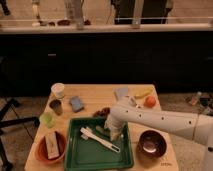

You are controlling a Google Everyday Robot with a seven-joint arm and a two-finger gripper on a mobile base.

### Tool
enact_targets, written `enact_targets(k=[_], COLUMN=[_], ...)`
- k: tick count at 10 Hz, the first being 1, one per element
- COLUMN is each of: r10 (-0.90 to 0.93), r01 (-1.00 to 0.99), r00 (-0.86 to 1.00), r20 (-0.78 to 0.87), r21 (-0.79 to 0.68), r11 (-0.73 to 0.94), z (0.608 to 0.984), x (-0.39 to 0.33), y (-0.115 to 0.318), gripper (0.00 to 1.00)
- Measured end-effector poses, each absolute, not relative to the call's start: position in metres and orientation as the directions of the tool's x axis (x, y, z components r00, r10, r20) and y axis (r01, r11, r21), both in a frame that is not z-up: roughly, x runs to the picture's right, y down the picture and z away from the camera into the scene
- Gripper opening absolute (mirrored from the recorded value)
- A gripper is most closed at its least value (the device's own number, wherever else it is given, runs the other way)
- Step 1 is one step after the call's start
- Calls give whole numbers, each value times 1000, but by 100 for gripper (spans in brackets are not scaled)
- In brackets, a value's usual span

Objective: Place pepper in table surface

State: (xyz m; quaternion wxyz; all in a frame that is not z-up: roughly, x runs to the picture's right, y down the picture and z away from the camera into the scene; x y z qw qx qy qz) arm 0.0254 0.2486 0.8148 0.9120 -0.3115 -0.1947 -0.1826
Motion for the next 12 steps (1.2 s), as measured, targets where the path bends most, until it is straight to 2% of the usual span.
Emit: enact_targets(k=[2,4,5,12], r10=[-206,-204,-205,-147], r01=[453,452,451,363], r00=[855,853,853,879], r20=[476,480,479,453], r21=[-491,-485,-480,-437], r11=[744,748,753,823], z=[813,810,807,747], x=[25,26,26,37], y=[248,248,247,220], gripper=[18,3,0,0])
